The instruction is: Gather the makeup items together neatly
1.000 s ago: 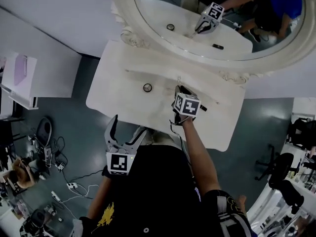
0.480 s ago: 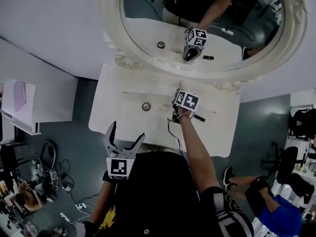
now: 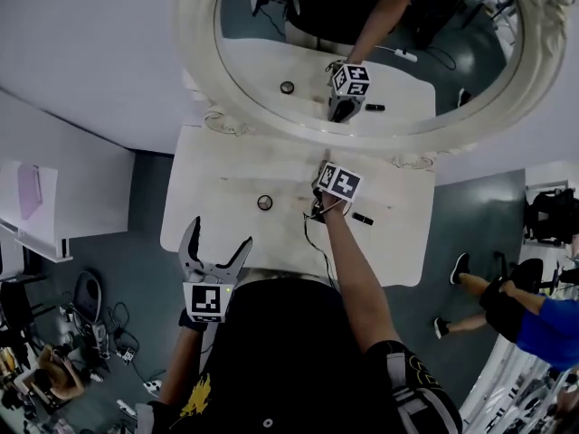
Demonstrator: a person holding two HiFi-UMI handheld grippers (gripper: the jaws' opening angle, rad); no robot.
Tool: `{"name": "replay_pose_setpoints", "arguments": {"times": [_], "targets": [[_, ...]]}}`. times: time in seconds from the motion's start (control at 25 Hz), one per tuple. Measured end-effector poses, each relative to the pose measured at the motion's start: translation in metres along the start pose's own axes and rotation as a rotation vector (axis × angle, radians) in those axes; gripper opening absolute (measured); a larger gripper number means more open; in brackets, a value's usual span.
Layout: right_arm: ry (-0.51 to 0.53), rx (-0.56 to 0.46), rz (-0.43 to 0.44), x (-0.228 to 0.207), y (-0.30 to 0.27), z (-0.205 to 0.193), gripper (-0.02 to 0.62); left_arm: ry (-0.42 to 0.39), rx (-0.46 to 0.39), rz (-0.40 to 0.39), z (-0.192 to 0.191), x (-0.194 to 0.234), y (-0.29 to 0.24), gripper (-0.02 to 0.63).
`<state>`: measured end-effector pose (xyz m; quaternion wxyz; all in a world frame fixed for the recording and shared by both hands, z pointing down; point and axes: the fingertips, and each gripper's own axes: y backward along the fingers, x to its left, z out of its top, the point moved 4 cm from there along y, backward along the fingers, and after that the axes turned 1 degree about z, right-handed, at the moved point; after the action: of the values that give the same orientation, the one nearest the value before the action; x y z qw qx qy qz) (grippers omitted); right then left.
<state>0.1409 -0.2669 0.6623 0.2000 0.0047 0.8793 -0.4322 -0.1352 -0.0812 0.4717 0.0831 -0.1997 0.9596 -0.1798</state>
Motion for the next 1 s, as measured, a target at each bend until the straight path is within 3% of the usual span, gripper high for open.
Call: {"name": "replay_pose_setpoints", "arguments": {"times": [0.2,0.36,0.52,0.64,0.92,1.0], "targets": [[0.033,-0.047,0.059,0.009,0.02,0.003,0.152,-0.005,-0.01,-0.061,0.004,-0.009,-0.012,0.491],[0.203,-0.105,0.059,0.015,0.062,-0.002,0.152,-0.004,-0.015,-0.129,0.006,-0.018,-0.031,0.491],[0.352,-0.118,0.001,-0.004,0.105,-0.032,0.15,-0.018,-0.024,-0.198,0.009,-0.034,-0.05,0.491],[0.369,-0.11,-0.062,-0.033,0.129,-0.048,0.151,-0.01,-0.054,-0.23,0.014,-0.044,-0.059,0.491],[0.421,-0.062,-0.179,-0.077,0.152,-0.074,0.152,-0.015,-0.001,-0.322,0.008,-0.07,-0.071,0.491],[0.413,-0.041,-0.207,-0.091,0.151,-0.084,0.17,-0.003,-0.05,-0.31,0.014,-0.073,-0.07,0.491]]}}
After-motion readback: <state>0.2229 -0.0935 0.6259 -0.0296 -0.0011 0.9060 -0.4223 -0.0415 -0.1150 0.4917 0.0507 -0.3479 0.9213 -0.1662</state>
